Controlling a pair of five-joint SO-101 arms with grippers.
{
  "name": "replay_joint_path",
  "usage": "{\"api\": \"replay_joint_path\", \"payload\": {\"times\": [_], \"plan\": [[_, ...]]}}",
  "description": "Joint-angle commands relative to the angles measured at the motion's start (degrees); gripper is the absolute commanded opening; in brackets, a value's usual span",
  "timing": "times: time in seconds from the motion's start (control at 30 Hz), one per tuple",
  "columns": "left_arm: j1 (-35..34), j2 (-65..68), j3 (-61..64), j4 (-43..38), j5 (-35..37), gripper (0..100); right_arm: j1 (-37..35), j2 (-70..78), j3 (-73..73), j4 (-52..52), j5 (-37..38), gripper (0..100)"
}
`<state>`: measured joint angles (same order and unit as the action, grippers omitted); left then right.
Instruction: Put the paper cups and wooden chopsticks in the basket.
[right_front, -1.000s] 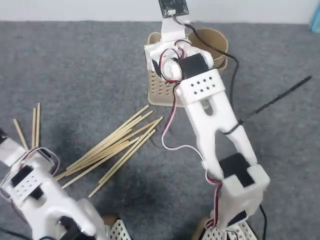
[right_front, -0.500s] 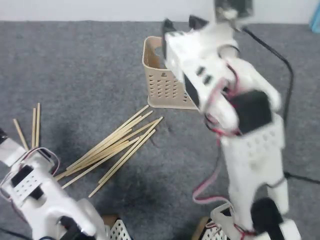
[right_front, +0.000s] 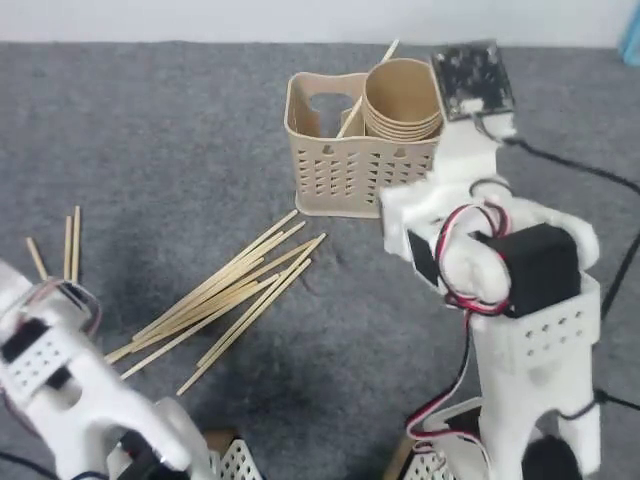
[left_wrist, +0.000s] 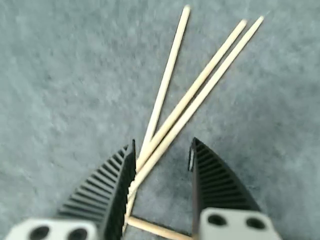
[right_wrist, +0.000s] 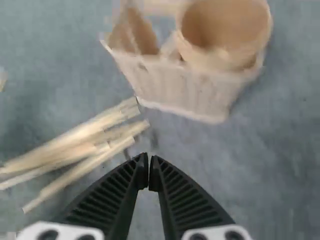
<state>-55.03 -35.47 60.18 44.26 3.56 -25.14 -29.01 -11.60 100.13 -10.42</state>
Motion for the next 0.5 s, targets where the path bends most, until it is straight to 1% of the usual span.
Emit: {"api": "replay_joint_path", "payload": {"times": [0.0, 0.07, 0.17, 0.33, 0.47], "plan": [[-0.4, 0.0, -9.9, 6.9, -1.1, 17, 1.3, -7.3, 11.8, -1.4, 1.8, 2.2], [-0.1, 0.2, -13.8, 9.7, -1.1, 17, 1.2, -11.3, 19.3, -3.5, 3.3, 2.2], [1.1, 3.9, -20.6, 12.7, -1.1, 17, 2.2, -17.6, 31.4, -9.6, 3.8, 2.2], [4.7, 20.1, -36.2, 19.8, -2.0, 17, 6.8, -26.2, 53.0, -24.0, 3.9, 2.2], [7.7, 34.8, -52.1, 27.6, -8.2, 17, 9.5, -29.6, 68.6, -36.4, 3.9, 2.1]]}}
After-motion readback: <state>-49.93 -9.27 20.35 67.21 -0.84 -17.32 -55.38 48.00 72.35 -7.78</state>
